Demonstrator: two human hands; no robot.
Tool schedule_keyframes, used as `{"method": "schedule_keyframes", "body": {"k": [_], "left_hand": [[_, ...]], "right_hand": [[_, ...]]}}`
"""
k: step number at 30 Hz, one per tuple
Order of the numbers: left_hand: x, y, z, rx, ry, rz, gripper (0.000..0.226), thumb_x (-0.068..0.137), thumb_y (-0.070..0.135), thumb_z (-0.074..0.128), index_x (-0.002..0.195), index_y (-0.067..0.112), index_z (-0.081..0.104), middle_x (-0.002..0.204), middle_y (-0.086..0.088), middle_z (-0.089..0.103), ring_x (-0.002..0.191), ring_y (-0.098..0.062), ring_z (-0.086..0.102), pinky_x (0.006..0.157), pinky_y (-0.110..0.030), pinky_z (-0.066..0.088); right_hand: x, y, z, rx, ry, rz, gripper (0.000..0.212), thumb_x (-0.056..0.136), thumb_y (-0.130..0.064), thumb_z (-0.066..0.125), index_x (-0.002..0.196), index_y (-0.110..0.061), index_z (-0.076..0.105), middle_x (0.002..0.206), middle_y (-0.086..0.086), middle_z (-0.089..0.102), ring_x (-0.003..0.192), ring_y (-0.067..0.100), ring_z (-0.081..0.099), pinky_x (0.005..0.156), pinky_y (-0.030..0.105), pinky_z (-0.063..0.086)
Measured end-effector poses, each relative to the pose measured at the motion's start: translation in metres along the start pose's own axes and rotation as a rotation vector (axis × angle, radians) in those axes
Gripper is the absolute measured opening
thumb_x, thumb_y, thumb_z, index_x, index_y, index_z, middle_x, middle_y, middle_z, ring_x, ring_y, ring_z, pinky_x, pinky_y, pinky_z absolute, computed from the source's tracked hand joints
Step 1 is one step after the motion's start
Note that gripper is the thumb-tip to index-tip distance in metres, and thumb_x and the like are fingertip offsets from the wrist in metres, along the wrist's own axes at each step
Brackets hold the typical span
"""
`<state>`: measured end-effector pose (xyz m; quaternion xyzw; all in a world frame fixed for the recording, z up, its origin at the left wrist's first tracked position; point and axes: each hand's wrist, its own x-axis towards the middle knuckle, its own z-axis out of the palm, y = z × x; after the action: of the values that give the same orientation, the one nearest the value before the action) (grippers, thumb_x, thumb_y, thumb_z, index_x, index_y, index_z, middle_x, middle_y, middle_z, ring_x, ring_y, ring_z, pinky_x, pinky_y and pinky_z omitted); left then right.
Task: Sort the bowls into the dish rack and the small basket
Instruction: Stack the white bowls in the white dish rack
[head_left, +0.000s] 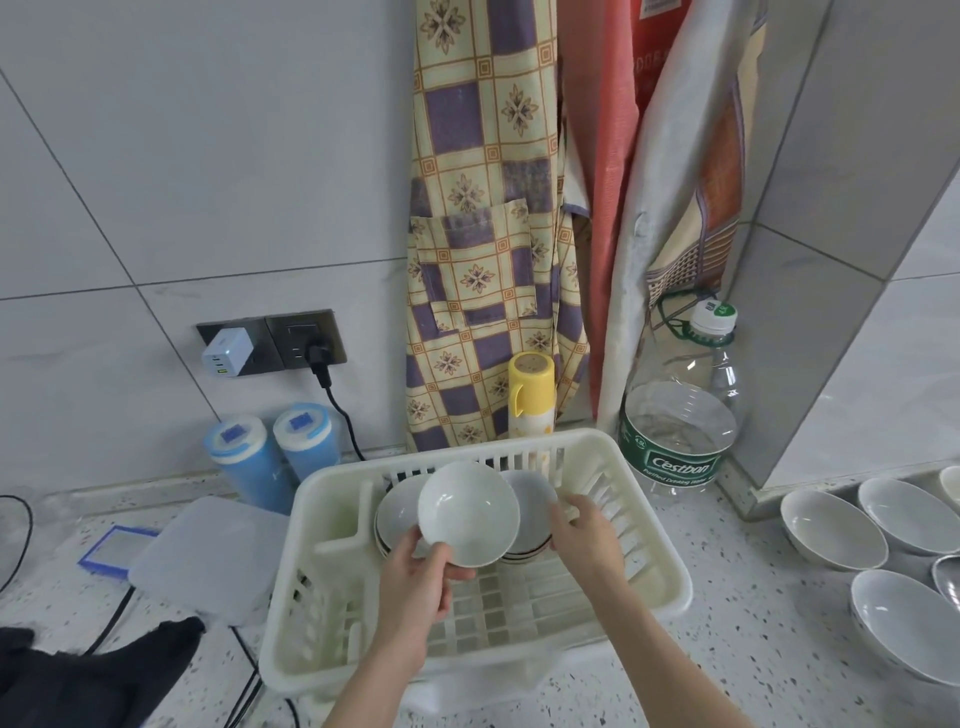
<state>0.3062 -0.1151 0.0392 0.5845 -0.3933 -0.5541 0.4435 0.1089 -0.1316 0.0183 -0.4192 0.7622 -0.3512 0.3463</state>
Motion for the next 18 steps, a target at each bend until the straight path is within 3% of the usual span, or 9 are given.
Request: {"method": "schedule_keyframes", "body": {"k": [4,7,12,14,18], "left_hand": [[0.004,-0.003,0.014,0.062,-0.075,-0.03,0.031,0.091,0.005,0.049,0.11,0.025,0.062,0.069,-0.021,0.073,0.033,-0.011,0.034,0.035,-0.018,0.025],[0.01,-0.003,0.025,0.066,-0.108,-0.027,0.028,0.092,0.007,0.049,0.108,0.027,0.061,0.07,-0.02,0.074,0.033,-0.011,0.033,0.034,-0.018,0.023],[0.025,0.0,0.038,0.072,-0.163,-0.022,0.023,0.093,0.007,0.049,0.109,0.016,0.062,0.071,-0.02,0.074,0.032,-0.011,0.028,0.034,-0.018,0.021],[0.028,0.001,0.041,0.096,-0.196,-0.002,0.021,0.095,0.011,0.052,0.112,0.02,0.06,0.071,-0.018,0.074,0.032,-0.01,0.031,0.034,-0.018,0.023],[0.033,0.002,0.047,0.13,-0.185,0.077,0.031,0.096,0.023,0.06,0.116,0.042,0.046,0.079,-0.019,0.074,0.036,-0.012,0.04,0.036,-0.022,0.031]], "right_hand": [[-0.003,-0.005,-0.004,0.305,0.049,-0.078,0.034,0.088,-0.049,0.041,0.091,-0.028,0.067,0.059,-0.003,0.065,0.064,0.011,0.063,0.065,0.034,0.049],[-0.005,-0.005,-0.005,0.321,0.014,-0.141,0.029,0.081,-0.05,0.044,0.081,-0.032,0.067,0.053,-0.004,0.064,0.053,0.005,0.059,0.058,0.027,0.046],[-0.004,-0.006,-0.003,0.227,0.031,-0.138,0.025,0.079,-0.023,0.056,0.1,-0.033,0.064,0.066,0.007,0.069,0.065,0.022,0.066,0.063,0.036,0.052],[-0.001,-0.004,-0.004,0.222,0.062,-0.124,0.028,0.084,-0.014,0.056,0.106,-0.028,0.066,0.064,0.007,0.067,0.065,0.024,0.064,0.057,0.031,0.049],[0.0,-0.002,-0.005,0.207,0.094,-0.111,0.026,0.087,-0.012,0.053,0.104,-0.028,0.063,0.06,0.007,0.064,0.053,0.011,0.053,0.051,0.026,0.041]]}}
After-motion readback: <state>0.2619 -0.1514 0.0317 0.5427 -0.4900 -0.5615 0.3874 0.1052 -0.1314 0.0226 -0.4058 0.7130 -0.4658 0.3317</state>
